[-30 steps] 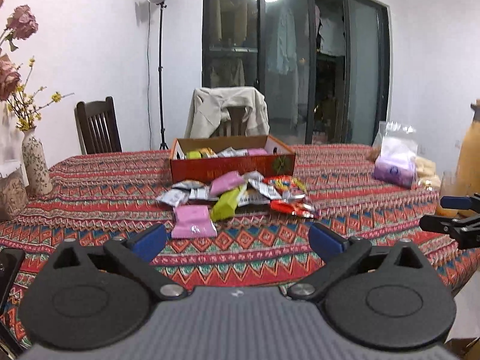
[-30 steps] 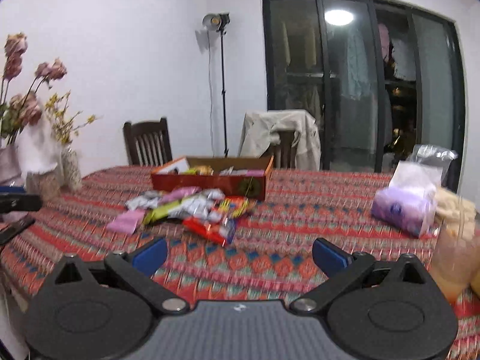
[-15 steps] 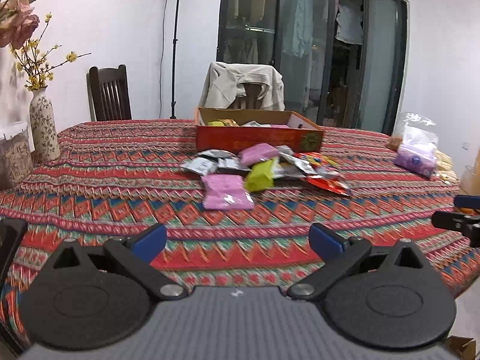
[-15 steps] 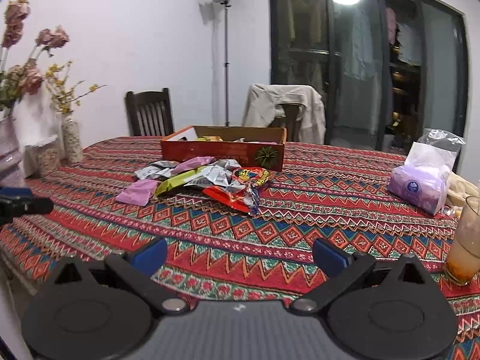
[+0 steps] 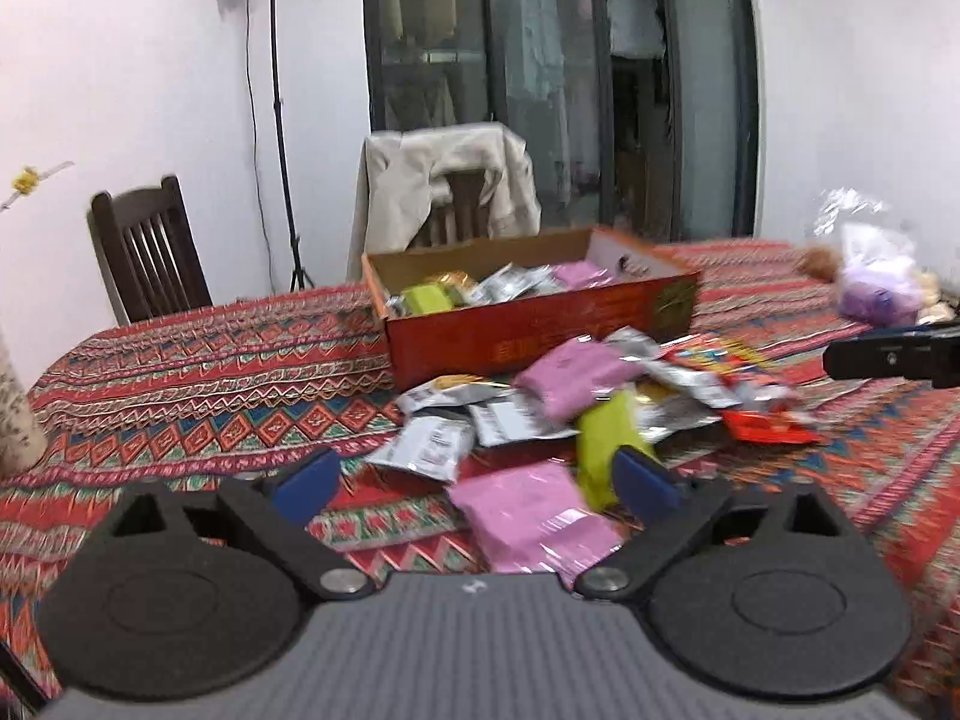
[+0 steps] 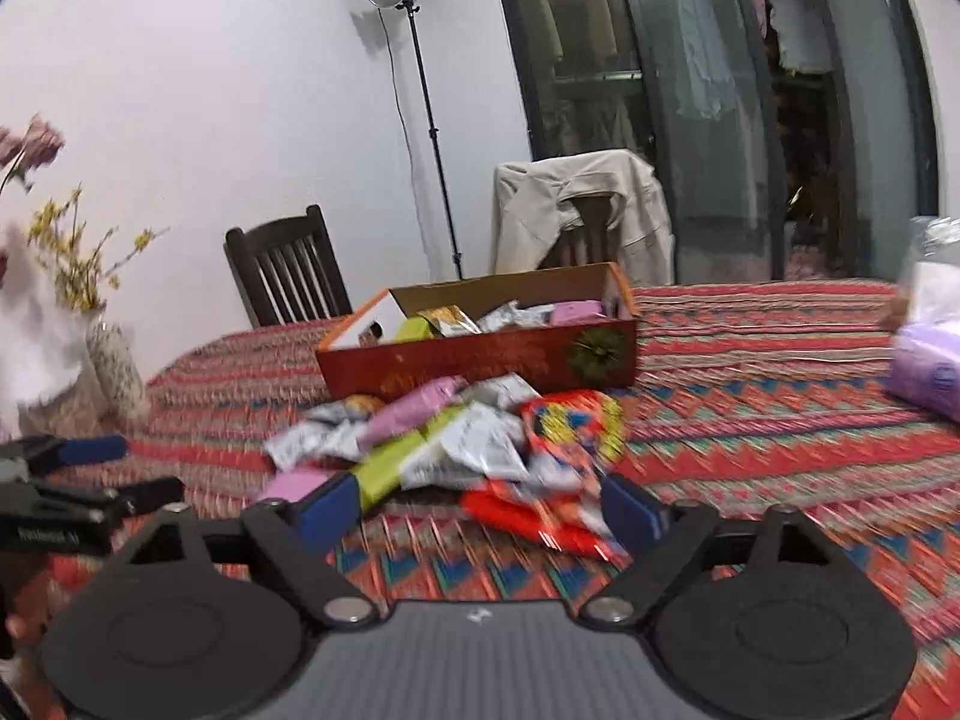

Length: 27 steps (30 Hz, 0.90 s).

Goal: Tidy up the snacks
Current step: 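Grasp a white packet with the left tool while the right tool grasps a white packet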

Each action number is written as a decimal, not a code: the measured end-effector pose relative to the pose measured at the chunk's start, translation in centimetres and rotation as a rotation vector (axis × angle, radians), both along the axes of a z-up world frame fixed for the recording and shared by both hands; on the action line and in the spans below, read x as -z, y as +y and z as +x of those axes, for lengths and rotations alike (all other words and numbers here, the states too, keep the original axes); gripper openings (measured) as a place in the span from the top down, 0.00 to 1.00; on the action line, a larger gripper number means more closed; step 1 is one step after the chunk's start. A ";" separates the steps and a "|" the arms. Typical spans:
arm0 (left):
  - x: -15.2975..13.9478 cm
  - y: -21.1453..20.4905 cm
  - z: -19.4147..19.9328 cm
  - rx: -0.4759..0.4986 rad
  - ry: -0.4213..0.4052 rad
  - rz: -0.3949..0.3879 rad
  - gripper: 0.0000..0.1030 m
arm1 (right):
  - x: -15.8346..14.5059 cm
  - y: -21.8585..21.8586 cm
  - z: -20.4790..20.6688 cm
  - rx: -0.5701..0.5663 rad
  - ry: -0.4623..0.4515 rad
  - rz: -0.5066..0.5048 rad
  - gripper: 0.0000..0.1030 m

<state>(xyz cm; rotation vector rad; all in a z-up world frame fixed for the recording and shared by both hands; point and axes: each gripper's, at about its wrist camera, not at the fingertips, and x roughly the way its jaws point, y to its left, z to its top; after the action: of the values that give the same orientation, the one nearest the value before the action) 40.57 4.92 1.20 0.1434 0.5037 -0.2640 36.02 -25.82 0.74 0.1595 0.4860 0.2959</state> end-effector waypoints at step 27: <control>6.2 3.1 11.7 0.051 0.159 -0.180 0.61 | 5.9 2.4 13.3 -0.042 0.121 0.055 0.68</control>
<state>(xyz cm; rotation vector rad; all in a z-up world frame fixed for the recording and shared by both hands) 52.25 8.01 -4.95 -0.0404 0.6317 -0.3713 49.28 -23.45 -5.13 0.2223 0.6014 0.3421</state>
